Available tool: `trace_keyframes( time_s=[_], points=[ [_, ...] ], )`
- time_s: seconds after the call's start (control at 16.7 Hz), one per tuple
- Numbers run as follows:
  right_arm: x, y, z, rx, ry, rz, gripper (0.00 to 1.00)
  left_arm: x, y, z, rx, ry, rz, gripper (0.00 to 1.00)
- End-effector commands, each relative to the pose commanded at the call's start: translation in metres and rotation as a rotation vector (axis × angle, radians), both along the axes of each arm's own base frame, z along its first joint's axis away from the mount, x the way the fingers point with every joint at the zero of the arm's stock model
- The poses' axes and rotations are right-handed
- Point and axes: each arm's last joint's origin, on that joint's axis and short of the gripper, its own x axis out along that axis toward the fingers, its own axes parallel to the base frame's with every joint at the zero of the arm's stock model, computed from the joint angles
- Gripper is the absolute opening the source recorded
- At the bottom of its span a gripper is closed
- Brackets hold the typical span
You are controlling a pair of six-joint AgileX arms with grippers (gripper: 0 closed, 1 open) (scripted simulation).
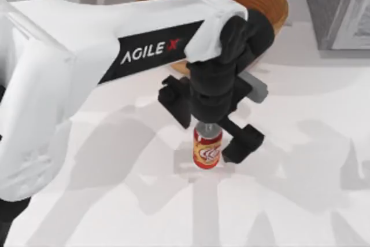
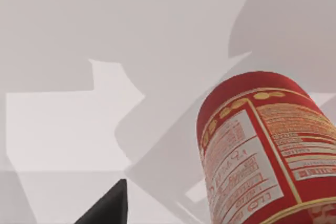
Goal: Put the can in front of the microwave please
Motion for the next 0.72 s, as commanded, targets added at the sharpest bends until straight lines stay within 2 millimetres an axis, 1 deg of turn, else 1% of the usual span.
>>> trace_keyframes(
  time_s=[0.66, 0.72],
  points=[
    [0.0000, 0.0000, 0.0000, 0.000, 0.000, 0.000, 1.00, 0.0000, 0.0000, 0.0000, 0.000, 0.000, 0.000, 0.02],
    [0.0000, 0.0000, 0.0000, 0.000, 0.000, 0.000, 1.00, 0.0000, 0.0000, 0.0000, 0.000, 0.000, 0.000, 0.00]
  ],
)
